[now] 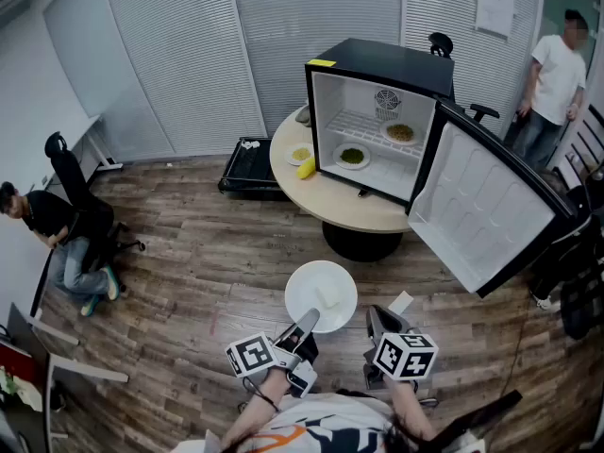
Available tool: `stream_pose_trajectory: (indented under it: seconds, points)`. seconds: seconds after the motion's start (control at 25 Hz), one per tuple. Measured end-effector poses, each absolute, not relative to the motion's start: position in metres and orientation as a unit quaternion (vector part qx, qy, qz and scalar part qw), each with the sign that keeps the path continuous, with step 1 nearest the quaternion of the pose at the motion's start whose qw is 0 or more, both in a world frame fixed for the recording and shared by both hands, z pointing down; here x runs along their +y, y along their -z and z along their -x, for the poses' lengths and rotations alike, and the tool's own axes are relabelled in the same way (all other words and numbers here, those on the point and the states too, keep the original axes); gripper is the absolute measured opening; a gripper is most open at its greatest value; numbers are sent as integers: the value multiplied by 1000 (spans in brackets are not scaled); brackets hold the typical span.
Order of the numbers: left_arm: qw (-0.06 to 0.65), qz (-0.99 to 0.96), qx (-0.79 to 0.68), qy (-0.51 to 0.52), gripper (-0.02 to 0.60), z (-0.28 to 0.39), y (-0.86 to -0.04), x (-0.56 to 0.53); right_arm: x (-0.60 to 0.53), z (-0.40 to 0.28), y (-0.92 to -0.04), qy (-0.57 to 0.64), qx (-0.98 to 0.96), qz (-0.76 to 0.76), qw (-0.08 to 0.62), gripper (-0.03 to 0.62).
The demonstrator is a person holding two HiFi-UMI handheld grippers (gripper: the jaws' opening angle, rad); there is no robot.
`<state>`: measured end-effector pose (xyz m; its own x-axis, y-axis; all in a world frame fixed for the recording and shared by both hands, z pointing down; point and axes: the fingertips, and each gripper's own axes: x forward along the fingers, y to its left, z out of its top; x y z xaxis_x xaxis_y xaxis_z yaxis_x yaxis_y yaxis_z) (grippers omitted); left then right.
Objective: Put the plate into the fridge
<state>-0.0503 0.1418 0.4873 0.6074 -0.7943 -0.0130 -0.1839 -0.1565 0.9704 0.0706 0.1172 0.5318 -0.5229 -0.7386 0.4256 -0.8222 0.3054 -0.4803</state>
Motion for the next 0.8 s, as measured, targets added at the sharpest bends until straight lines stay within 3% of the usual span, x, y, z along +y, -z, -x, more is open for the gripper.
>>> stream_pose_trajectory:
  seconds: [0.8]
  points:
    - [541,-705,-381,255,29,33,-504,142,112,-100,-536,-327,-808,-488,56,15]
